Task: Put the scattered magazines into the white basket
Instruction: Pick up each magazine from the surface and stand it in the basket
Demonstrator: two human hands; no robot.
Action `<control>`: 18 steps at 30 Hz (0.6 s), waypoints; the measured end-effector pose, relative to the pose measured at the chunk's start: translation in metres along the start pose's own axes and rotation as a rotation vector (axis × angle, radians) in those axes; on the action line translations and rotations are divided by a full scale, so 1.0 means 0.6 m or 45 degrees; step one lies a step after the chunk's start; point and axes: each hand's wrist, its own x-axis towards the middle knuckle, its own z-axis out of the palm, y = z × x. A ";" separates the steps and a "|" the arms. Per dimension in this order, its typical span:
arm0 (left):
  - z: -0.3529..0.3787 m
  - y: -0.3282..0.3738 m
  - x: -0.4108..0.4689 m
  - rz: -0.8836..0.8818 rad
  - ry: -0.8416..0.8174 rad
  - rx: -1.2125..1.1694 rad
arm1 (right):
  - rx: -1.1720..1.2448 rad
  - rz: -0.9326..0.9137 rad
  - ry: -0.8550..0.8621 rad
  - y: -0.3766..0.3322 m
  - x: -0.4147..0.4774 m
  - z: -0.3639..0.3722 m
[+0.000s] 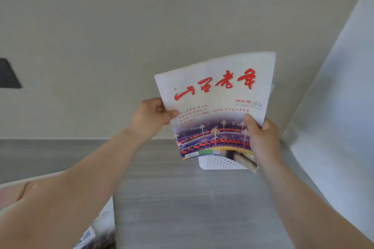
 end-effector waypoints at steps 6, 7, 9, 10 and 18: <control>0.098 0.060 0.067 0.249 0.100 0.225 | -0.494 -0.245 0.004 -0.006 0.122 -0.037; 0.112 0.061 0.075 0.262 0.137 0.269 | -0.569 -0.254 -0.018 -0.001 0.138 -0.042; 0.138 0.056 0.088 0.249 0.194 0.296 | -0.607 -0.228 -0.047 0.013 0.162 -0.049; 0.146 0.050 0.091 0.231 0.210 0.289 | -0.589 -0.192 -0.067 0.021 0.170 -0.051; 0.211 -0.015 0.101 0.110 0.119 0.337 | -0.477 0.074 -0.143 0.112 0.204 -0.059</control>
